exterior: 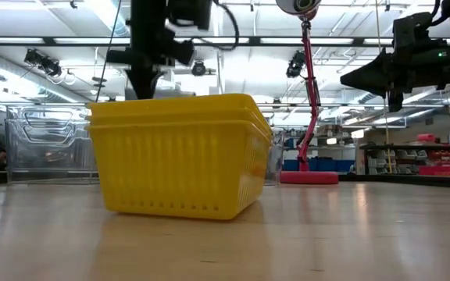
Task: Stack baskets by color
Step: Stack the bottom black bin on top of the top black bin, then stack the right transparent bin on top of the left transparent bin
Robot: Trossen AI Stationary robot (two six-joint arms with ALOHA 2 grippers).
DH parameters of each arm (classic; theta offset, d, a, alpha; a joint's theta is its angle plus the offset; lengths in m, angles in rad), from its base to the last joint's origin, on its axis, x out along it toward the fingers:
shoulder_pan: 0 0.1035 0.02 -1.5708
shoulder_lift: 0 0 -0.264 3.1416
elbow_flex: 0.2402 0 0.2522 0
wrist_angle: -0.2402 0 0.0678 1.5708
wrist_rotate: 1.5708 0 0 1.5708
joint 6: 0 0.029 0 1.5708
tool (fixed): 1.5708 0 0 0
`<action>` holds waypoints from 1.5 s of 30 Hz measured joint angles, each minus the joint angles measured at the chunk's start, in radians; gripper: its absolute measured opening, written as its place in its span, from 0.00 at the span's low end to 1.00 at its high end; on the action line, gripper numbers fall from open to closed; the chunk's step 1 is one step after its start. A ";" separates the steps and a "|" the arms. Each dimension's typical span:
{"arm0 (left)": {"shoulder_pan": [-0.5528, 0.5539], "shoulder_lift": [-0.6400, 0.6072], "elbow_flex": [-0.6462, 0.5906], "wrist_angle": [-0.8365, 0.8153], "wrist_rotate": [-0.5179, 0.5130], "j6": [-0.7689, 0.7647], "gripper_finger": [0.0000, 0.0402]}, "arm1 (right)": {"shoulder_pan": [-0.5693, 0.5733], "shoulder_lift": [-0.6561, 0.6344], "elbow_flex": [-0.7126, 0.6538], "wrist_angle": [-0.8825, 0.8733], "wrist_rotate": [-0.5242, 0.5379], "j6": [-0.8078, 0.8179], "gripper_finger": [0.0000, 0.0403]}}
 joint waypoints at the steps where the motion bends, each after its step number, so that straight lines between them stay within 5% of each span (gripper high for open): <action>1: 0.006 0.000 -0.017 0.014 0.002 0.015 0.00 | 0.000 0.000 0.000 0.000 0.000 0.000 0.03; 13: 0.046 0.000 -0.070 0.066 0.195 0.033 0.07 | 0.000 0.000 0.000 0.000 0.000 0.000 0.03; 24: 0.045 0.001 0.005 0.066 0.155 -0.002 0.55 | 0.000 0.000 0.000 0.000 0.000 0.000 0.03; 28: 0.039 0.000 0.072 0.141 0.154 -0.009 0.65 | 0.000 0.000 0.000 0.000 0.000 0.000 0.03; 45: 0.027 0.137 0.075 0.692 0.154 -0.003 0.56 | 0.000 0.000 0.000 -0.001 0.000 0.000 0.03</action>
